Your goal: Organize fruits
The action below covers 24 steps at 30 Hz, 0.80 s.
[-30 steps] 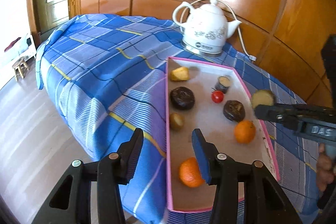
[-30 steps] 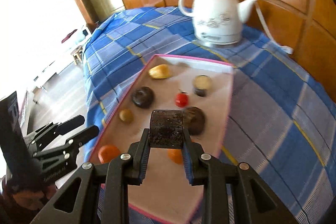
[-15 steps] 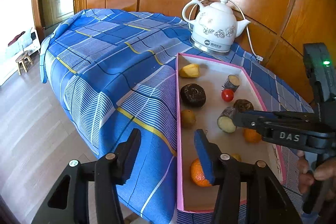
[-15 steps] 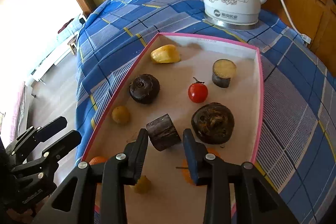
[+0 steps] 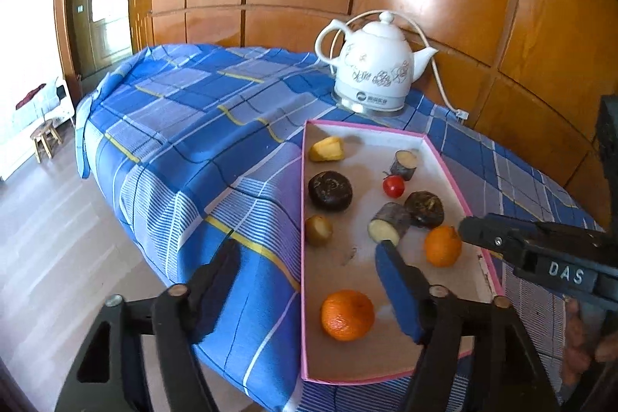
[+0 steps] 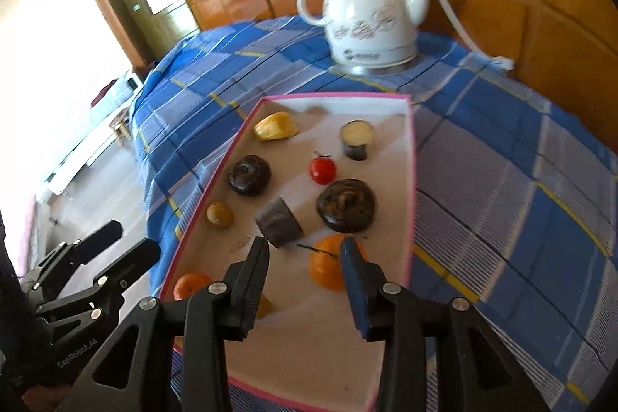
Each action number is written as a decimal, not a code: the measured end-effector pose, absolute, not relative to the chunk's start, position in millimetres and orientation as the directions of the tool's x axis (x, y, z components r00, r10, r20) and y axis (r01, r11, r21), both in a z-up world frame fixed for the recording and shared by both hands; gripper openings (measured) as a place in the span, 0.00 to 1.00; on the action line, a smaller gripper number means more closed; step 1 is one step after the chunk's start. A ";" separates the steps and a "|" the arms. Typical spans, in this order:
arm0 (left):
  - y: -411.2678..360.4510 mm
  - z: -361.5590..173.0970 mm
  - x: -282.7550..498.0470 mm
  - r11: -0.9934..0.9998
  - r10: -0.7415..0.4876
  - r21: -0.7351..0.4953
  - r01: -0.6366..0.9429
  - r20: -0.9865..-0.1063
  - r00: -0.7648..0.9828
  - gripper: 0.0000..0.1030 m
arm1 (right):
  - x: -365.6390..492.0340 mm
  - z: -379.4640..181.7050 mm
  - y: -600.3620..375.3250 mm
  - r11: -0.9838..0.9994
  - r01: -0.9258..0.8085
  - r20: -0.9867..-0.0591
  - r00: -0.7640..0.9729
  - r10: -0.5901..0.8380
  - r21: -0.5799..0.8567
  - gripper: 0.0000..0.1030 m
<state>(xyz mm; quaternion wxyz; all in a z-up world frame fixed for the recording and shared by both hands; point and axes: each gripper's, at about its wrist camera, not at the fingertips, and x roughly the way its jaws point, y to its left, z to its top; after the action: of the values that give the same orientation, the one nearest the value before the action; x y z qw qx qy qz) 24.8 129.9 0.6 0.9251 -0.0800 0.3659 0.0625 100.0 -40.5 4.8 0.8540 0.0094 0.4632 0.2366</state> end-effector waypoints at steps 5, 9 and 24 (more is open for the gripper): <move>115.8 7.2 14.2 0.984 0.056 -0.090 -0.152 -0.658 0.751 0.84 | 74.8 13.1 -54.2 0.920 -0.352 -0.769 0.535 0.349 0.173 0.51; 109.5 10.9 5.6 0.984 0.064 -0.090 -0.157 -0.634 0.770 0.95 | 57.9 12.3 -64.2 0.944 -0.301 -0.757 0.583 0.293 0.134 0.53; 99.4 15.7 -1.4 0.984 0.092 -0.065 -0.168 -0.620 0.779 1.00 | 39.6 11.2 -71.5 0.964 -0.247 -0.736 0.635 0.236 0.096 0.53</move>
<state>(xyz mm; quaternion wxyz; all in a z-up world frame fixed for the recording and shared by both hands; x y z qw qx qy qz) -1.4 99.4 15.7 0.9413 -0.0584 0.3252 0.0689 39.6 -71.5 11.2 0.9041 -0.0071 0.4059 0.1337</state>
